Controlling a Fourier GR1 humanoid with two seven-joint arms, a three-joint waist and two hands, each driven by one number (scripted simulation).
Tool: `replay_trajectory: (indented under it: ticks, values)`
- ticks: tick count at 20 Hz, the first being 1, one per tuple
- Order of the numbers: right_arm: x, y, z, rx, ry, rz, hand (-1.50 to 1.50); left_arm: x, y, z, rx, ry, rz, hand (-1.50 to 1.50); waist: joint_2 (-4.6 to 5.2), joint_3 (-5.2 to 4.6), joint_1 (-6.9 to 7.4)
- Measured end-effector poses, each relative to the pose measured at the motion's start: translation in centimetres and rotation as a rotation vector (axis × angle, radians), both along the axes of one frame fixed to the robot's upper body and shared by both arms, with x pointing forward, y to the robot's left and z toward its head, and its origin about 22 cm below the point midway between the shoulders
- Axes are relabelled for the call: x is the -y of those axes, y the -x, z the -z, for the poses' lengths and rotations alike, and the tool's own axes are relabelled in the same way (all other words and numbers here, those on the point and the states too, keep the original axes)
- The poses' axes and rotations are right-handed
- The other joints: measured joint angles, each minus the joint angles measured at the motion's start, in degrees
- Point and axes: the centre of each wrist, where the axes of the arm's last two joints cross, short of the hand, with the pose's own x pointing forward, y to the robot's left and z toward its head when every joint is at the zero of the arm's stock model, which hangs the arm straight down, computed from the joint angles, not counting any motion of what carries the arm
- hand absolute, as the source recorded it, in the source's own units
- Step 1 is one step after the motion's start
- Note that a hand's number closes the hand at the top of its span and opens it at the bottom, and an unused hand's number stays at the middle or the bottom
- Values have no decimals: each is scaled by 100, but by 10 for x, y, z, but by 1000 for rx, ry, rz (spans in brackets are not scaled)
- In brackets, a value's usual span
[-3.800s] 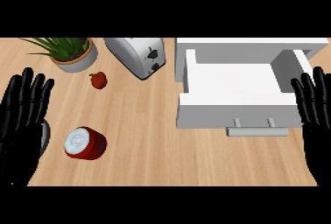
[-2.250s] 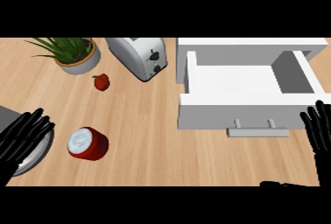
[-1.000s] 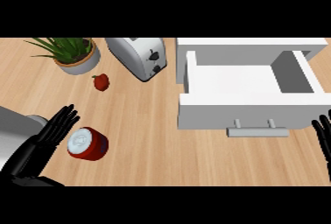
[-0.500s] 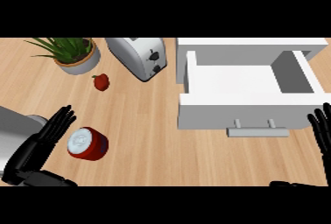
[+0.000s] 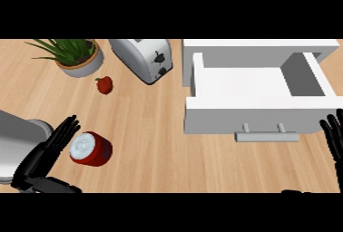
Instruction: Pick up the can, place it into the drawer and close the drawer
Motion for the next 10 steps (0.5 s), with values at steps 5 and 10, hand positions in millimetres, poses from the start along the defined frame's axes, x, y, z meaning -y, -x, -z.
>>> replay_trajectory:
  ticks: [5, 10]
  values:
    - [-4, 1, -3, 9, 4, 7, -150, -10, -4, 13, -17, -6, -4, -150, 1, 1, -2]
    - [-4, 4, -8, 11, 3, 5, -150, -7, -3, 29, -34, -7, -21, -150, -1, -1, -2]
